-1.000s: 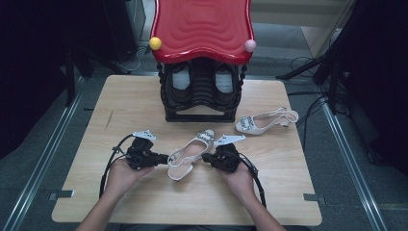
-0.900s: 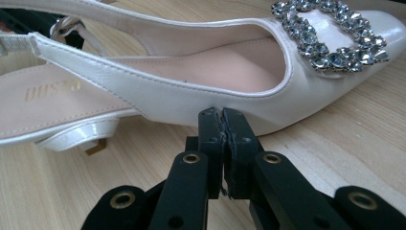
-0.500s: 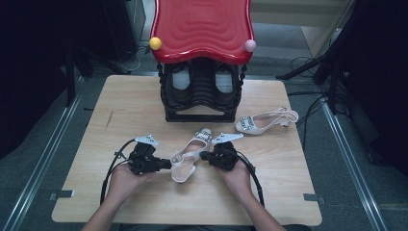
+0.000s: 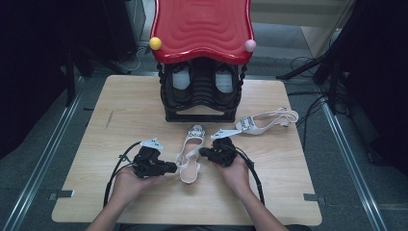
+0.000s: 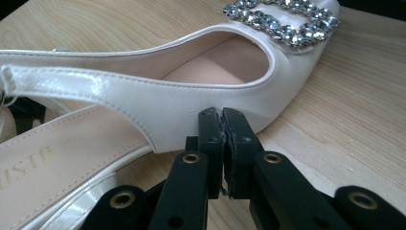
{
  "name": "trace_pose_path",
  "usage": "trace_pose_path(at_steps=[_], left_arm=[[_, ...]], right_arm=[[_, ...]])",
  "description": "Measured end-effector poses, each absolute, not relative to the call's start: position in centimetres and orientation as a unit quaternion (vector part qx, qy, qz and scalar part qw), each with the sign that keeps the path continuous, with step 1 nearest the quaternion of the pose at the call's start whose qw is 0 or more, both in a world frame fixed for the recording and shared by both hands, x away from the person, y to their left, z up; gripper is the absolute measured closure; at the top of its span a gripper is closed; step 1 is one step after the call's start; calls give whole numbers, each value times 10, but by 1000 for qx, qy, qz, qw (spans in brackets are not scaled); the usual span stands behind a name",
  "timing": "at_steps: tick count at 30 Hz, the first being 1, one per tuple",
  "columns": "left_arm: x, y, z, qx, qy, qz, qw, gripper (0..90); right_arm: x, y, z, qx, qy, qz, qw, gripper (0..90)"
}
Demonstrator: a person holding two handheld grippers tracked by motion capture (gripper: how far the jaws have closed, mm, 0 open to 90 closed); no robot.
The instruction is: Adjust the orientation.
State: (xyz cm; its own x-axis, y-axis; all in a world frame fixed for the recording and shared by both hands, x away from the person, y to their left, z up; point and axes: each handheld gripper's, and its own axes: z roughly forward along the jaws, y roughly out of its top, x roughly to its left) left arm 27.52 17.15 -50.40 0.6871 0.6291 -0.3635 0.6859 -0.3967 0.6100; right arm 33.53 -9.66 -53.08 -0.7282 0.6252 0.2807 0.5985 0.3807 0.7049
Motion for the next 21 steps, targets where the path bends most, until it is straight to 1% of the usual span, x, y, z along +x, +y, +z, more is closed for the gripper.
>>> trace_pose_path(at_steps=[4,7,13,19,21], left_arm=[[277,180,-498,829,392,-33,398,808],[282,187,-495,825,398,-22,400,776],[293,198,-492,820,409,-15,400,685],[306,206,-497,817,420,-15,395,544],[309,208,-498,815,421,-9,397,510]], right_arm=[[333,-104,-527,371,832,412,22,861],[332,-111,-525,376,828,414,32,852],[328,-130,-520,394,818,418,38,796],[323,-152,-520,403,809,426,48,644],[322,-161,-520,410,802,431,52,610]])
